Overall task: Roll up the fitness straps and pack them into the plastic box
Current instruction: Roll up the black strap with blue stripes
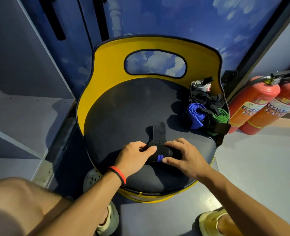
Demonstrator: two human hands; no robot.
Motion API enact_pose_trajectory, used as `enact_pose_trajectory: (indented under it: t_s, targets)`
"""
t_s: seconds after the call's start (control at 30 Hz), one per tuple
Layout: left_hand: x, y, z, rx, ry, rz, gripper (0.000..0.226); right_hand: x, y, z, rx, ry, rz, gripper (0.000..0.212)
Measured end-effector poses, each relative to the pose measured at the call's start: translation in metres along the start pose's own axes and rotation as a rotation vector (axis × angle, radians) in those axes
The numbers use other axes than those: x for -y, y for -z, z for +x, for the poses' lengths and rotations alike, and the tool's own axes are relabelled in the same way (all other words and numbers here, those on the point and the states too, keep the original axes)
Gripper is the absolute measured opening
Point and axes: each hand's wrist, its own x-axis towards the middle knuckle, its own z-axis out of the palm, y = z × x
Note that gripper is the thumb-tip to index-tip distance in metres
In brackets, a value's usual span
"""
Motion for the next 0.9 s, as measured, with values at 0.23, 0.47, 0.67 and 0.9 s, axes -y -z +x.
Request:
enact_pose_trajectory:
  t_s: [0.23, 0.47, 0.67, 0.9]
  targets:
    - [-0.004, 0.007, -0.003, 0.027, -0.08, -0.029, 0.032, 0.003, 0.012, 0.013, 0.144, -0.17, 0.088, 0.044]
    - [0.0, 0.002, 0.01, 0.098, 0.028, -0.094, 0.027, 0.007, 0.0, 0.016, 0.085, -0.306, 0.116, 0.044]
    - [0.008, -0.001, 0.016, 0.163, -0.033, -0.137, 0.05, 0.011, 0.001, 0.026, 0.01, -0.378, 0.132, 0.045]
    - [0.001, -0.002, 0.018, 0.169, -0.051, -0.065, 0.03, 0.014, 0.001, 0.038, -0.121, -0.415, 0.126, 0.047]
